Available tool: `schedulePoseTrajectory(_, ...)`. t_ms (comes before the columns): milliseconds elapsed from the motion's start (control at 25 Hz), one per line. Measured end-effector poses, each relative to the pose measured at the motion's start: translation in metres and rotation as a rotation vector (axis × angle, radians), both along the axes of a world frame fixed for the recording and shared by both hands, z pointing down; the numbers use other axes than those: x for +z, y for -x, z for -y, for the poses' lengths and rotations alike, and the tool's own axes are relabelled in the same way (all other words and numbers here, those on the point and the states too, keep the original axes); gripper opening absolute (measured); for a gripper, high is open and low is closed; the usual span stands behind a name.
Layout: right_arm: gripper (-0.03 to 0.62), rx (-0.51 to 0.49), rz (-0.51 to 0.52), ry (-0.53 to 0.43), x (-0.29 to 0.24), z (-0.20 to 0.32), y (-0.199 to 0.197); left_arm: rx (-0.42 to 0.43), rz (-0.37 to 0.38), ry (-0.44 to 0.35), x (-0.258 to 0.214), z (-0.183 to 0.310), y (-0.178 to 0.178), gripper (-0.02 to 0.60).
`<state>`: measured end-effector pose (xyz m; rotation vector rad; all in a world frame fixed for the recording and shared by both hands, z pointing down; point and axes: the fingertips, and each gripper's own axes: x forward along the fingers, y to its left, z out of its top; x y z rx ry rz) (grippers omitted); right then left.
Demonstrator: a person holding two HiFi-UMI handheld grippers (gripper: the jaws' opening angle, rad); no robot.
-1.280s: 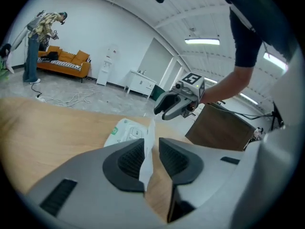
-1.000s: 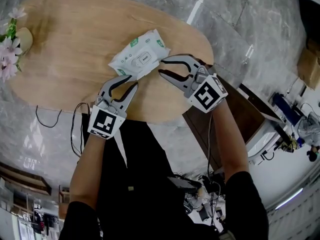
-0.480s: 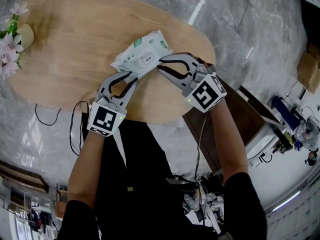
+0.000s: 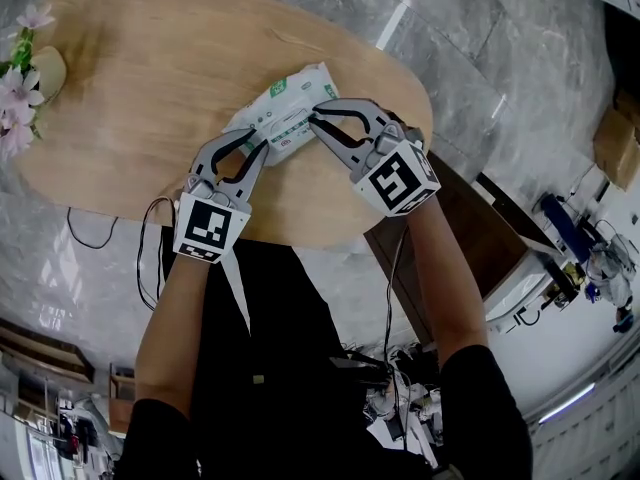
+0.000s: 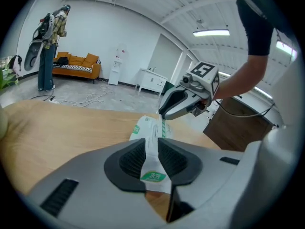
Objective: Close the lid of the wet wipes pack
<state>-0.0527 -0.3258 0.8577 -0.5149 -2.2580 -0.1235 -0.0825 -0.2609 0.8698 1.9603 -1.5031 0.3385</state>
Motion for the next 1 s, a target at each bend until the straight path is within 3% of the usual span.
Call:
schedulePoseTrajectory(400,0.060,0.011,-0.011,-0.099,0.014,0.001,0.007,0.012,0.061,0.078,0.020,0.003,0.004,0.092)
schedulePoseTrajectory(760,0.029,-0.044,-0.022,-0.051,0.019,-0.021,0.009,0.020,0.074,0.104,0.027,0.004,0.004,0.089)
schedulePoseTrajectory(1000,0.020,-0.031,-0.057,-0.042,0.026,-0.024,0.010,0.039,0.052,0.065,0.015,0.007,-0.004,0.089)
